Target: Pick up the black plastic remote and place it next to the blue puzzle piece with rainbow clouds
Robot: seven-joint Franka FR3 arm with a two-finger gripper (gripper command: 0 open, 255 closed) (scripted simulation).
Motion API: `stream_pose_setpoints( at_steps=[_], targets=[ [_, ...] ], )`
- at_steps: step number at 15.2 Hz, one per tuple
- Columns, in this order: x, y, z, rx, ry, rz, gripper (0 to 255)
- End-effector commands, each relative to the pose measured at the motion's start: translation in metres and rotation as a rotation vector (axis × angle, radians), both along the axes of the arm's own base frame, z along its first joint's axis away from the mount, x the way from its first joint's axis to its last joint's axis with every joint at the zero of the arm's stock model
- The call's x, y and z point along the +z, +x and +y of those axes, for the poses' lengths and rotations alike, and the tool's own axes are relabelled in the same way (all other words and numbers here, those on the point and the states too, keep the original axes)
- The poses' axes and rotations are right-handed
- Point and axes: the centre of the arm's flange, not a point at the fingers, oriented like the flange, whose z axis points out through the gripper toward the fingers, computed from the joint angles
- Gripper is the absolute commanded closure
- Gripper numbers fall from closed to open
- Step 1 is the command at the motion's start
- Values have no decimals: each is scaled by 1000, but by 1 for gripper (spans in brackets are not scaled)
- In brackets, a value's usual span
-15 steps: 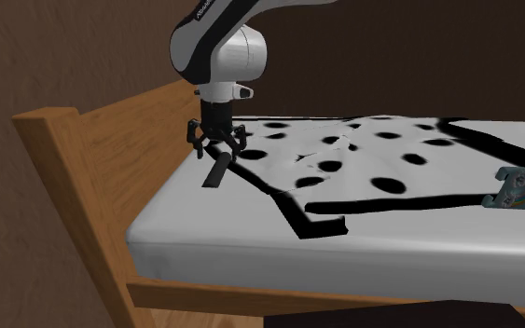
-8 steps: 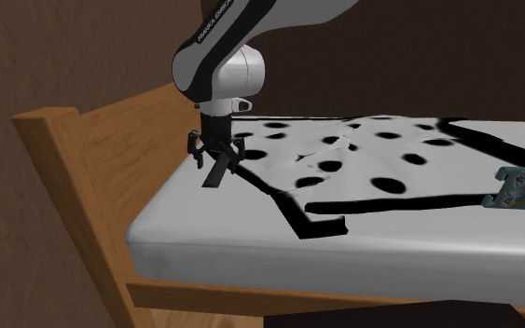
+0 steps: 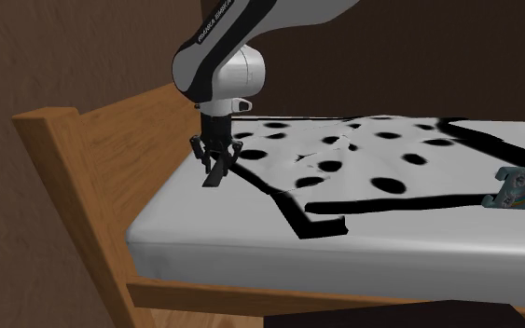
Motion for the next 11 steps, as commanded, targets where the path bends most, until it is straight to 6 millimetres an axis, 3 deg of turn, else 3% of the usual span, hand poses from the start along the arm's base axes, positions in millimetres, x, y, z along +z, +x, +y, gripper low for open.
stream_pose_setpoints(
  at_steps=[1, 8, 11],
  targets=[
    [-2, -1, 1, 2, 1, 2, 255],
    [-2, -1, 1, 1, 1, 2, 255],
    [14, -1, 1, 1, 1, 2, 255]
  ],
)
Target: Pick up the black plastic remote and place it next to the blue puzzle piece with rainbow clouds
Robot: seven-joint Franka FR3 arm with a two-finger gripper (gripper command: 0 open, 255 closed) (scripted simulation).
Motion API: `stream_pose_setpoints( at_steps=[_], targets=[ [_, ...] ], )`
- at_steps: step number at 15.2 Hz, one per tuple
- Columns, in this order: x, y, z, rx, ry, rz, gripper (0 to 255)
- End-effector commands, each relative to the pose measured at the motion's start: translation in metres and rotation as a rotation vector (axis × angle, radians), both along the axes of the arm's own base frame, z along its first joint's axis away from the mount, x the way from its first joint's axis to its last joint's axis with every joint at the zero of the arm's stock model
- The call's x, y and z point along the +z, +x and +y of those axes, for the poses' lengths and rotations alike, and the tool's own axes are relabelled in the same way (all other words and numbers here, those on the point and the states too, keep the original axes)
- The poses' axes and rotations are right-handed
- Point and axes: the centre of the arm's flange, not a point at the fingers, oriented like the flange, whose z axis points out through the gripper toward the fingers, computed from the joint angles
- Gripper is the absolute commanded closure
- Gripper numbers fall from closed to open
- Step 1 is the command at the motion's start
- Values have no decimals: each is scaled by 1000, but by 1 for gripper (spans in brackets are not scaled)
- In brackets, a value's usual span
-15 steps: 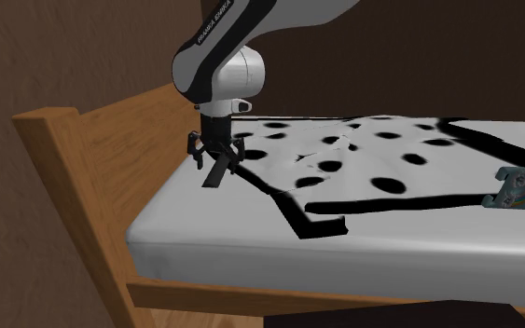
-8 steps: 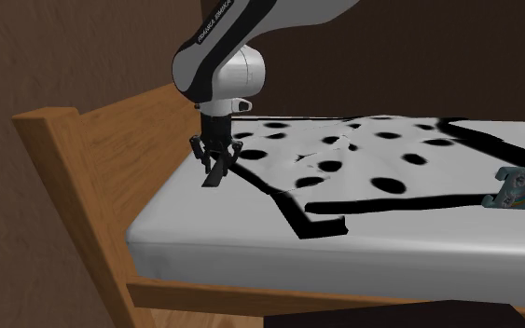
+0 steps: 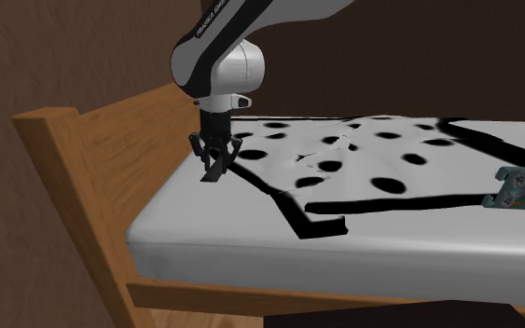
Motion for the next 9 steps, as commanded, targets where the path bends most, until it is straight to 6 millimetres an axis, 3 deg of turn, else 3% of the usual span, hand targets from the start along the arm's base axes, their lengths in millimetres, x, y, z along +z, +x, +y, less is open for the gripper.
stream_pose_setpoints(
  at_steps=[1, 9],
  targets=[
    [10, -1, 0, 0, 0, 1, 255],
    [53, -1, 0, 0, 0, 1, 255]
  ],
)
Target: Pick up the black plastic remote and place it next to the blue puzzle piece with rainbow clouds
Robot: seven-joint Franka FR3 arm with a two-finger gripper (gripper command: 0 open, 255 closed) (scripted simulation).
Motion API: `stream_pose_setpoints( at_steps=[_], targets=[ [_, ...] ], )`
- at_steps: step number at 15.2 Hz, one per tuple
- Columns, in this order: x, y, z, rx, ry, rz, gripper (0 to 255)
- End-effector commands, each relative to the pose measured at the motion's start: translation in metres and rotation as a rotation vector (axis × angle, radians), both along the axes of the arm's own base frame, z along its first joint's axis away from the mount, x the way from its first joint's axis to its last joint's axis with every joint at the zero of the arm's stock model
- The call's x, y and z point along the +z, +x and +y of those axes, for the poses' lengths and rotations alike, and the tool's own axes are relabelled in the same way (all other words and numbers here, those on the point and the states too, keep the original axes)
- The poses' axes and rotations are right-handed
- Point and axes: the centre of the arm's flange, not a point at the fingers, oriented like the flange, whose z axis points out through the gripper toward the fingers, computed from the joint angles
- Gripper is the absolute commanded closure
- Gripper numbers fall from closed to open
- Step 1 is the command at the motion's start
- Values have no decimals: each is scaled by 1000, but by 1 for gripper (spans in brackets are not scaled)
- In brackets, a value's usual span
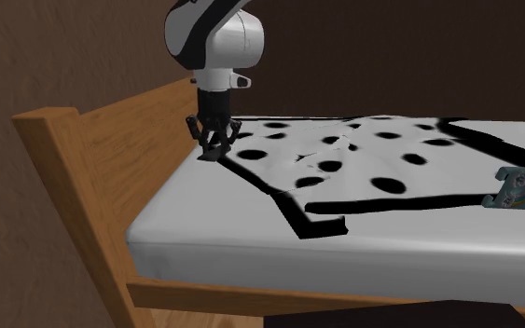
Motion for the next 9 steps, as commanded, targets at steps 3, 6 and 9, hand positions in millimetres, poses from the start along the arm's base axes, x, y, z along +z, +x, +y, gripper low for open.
stream_pose_setpoints(
  at_steps=[3, 6, 9],
  targets=[
    [21, 0, -1, 0, 0, 0, 255],
    [37, 0, -1, 0, 0, 0, 255],
    [52, 0, -1, 0, 0, 0, 255]
  ],
)
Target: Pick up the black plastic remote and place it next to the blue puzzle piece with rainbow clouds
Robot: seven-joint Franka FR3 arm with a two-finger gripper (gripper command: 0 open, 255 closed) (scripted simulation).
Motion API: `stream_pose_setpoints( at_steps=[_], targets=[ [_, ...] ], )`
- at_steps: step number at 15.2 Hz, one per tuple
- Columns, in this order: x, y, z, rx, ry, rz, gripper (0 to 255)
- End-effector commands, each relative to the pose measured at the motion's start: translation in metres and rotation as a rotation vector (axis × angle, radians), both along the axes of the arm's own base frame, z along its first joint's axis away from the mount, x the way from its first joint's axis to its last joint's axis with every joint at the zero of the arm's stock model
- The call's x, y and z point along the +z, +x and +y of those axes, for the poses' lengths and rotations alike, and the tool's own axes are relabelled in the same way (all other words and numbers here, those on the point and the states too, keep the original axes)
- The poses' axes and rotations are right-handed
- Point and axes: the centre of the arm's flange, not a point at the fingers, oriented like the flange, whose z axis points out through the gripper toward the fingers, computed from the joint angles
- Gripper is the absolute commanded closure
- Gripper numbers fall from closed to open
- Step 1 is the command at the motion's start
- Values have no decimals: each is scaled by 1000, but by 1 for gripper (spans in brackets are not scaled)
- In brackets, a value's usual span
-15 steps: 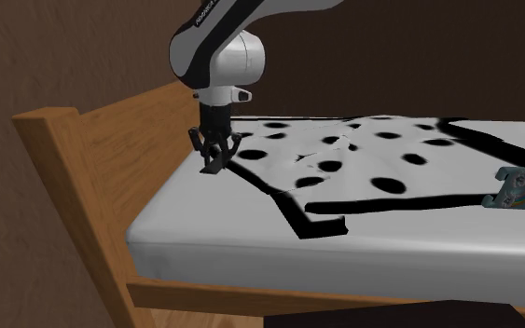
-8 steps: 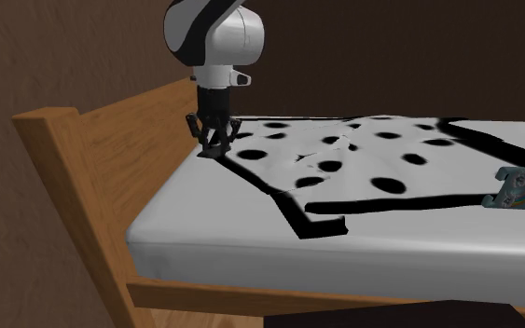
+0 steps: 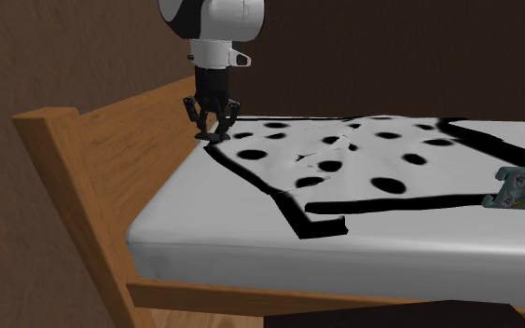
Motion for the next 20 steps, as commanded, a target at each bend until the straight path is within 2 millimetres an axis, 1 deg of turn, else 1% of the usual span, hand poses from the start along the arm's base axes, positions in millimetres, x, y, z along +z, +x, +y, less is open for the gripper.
stream_pose_setpoints(
  at_steps=[1, 11, 12, 20],
  targets=[
    [10, 1, 0, 0, 0, 0, 255],
    [63, 1, 0, 0, 0, 0, 255],
    [66, 1, 0, 0, 0, 0, 255],
    [66, -17, -104, 0, 0, 0, 255]
  ],
)
